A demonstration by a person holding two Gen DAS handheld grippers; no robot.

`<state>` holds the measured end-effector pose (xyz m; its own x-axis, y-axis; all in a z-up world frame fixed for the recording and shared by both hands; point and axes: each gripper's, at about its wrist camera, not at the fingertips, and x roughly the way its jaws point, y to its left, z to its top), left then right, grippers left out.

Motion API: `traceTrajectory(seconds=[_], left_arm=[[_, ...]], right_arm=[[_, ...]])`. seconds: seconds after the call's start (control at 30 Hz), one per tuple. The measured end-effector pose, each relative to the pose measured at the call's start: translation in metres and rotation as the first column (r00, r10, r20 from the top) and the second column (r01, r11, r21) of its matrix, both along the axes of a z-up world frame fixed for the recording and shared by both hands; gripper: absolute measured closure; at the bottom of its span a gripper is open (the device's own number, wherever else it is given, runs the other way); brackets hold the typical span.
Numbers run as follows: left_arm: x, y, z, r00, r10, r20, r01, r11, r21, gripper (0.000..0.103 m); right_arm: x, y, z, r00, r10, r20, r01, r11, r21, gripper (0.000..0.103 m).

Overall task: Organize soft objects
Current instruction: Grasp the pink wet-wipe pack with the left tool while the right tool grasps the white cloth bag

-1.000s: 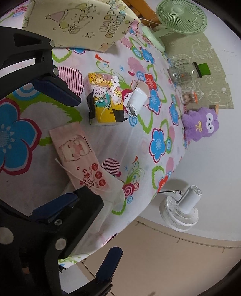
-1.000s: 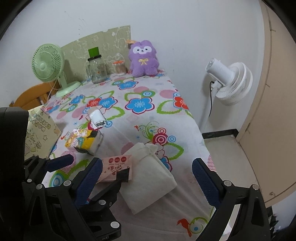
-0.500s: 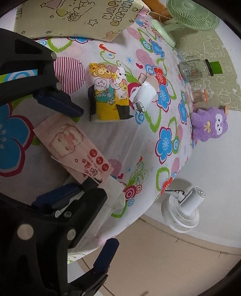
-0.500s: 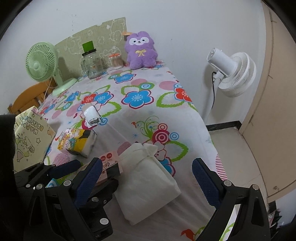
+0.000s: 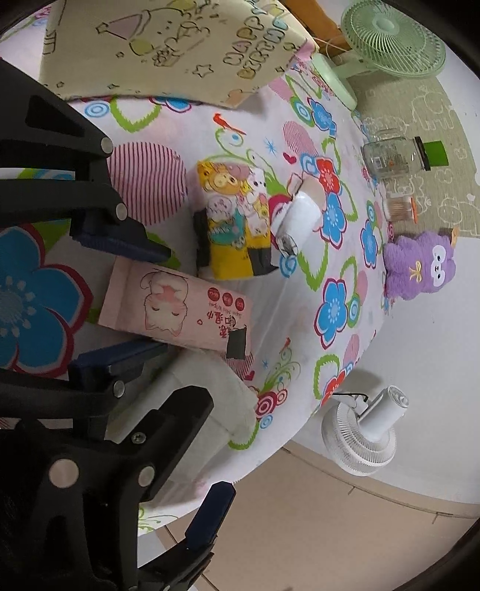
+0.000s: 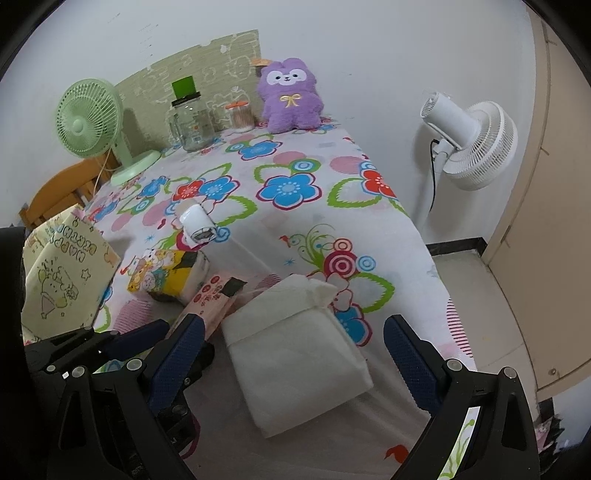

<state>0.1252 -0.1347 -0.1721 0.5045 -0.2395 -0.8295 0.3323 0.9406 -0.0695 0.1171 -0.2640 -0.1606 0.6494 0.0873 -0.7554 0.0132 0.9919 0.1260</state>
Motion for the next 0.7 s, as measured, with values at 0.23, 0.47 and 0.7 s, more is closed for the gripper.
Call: traceTrajectory(seconds=[0.23,0.47,0.7], left_arm=[[-0.006,0.002,-0.001,1.0,0.004,0.021,-0.005,0.999,0.037,0.06],[-0.001,-0.001,-0.001,1.0,0.002,0.023,-0.003,0.999,0.043,0.06],[0.001,-0.005,-0.002,0.999,-0.002,0.034,0.001,0.999,0.045,0.059]], right_arm=[[0.002,0.004,-0.009,0.999,0.008,-0.036,-0.008,1.0,0.001,0.004],[0.015,0.0,-0.024,0.995,-0.003,-0.098,0.009,0.999,0.053,0.011],[0.018,0.001,-0.025,0.995,-0.027,-0.093,0.03,0.999,0.03,0.021]])
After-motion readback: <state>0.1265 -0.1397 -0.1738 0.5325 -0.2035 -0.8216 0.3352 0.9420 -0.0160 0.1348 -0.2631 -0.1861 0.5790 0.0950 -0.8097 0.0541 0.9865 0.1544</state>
